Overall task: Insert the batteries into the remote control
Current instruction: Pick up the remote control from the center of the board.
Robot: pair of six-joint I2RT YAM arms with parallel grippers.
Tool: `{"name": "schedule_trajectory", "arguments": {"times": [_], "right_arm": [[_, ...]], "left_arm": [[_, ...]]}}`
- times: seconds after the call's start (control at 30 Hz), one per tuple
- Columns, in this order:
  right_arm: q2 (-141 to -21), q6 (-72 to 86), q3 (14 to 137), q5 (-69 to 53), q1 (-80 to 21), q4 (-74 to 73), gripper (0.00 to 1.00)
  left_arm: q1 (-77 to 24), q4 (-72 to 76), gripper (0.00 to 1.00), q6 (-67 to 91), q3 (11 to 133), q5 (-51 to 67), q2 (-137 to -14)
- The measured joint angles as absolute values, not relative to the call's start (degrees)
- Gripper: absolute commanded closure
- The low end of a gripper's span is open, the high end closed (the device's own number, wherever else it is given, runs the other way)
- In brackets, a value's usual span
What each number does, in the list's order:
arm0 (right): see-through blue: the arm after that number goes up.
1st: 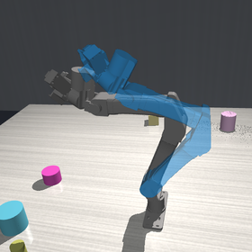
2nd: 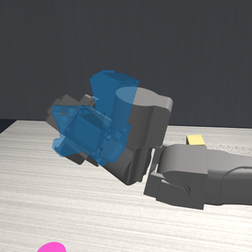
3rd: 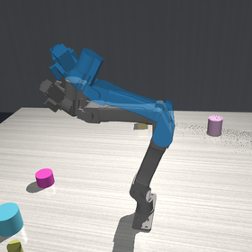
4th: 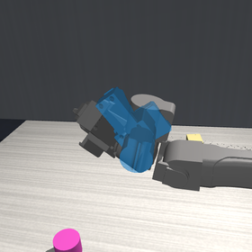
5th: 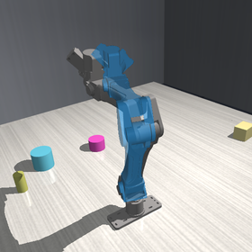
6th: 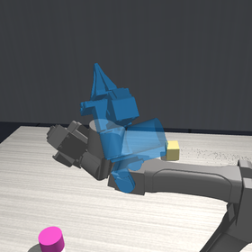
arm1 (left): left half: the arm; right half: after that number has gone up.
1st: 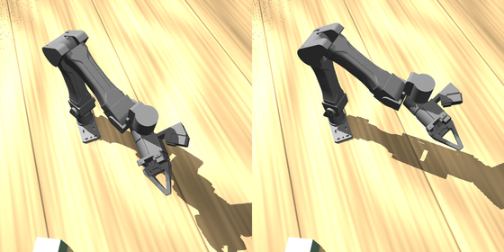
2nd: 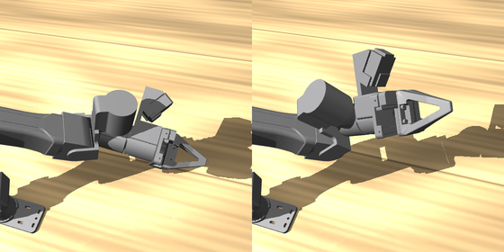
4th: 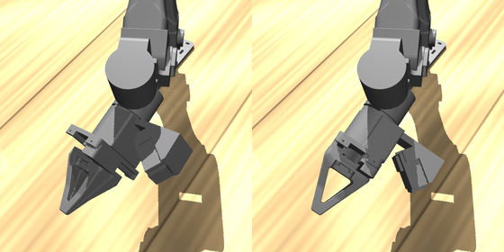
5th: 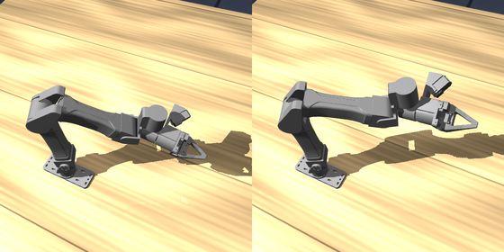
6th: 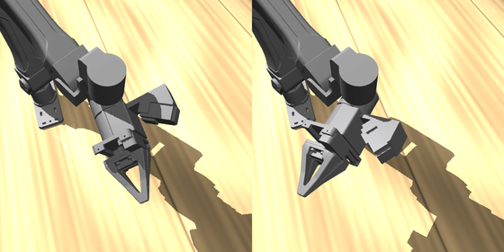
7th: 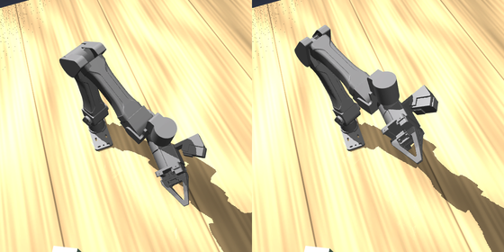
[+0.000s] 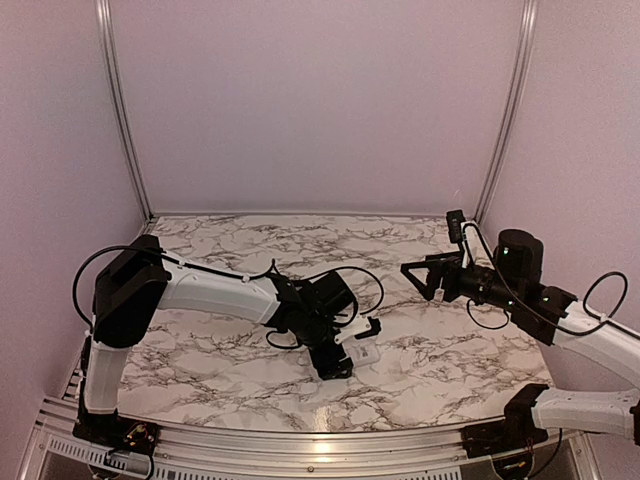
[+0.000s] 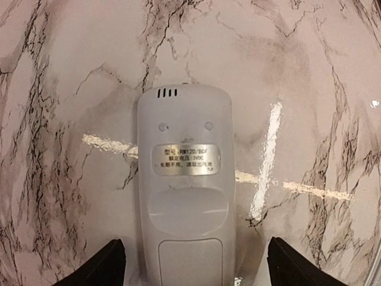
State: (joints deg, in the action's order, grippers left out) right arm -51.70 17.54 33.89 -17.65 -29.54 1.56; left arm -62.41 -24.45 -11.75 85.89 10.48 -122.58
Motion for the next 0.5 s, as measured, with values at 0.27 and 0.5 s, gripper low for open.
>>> {"name": "schedule_trajectory", "arguments": {"times": [0.27,0.5], "right_arm": [[-48.62,17.96,31.94,-16.47,-29.54,3.88,0.01],[-51.62,18.52,31.22,-23.81,-29.36,7.03,0.01]], "left_arm": [[-62.7,-27.68,0.44,-13.39,90.8,10.02,-125.69],[-62.67,-28.6,0.57,-14.0,91.61,10.39,-126.08]]}}
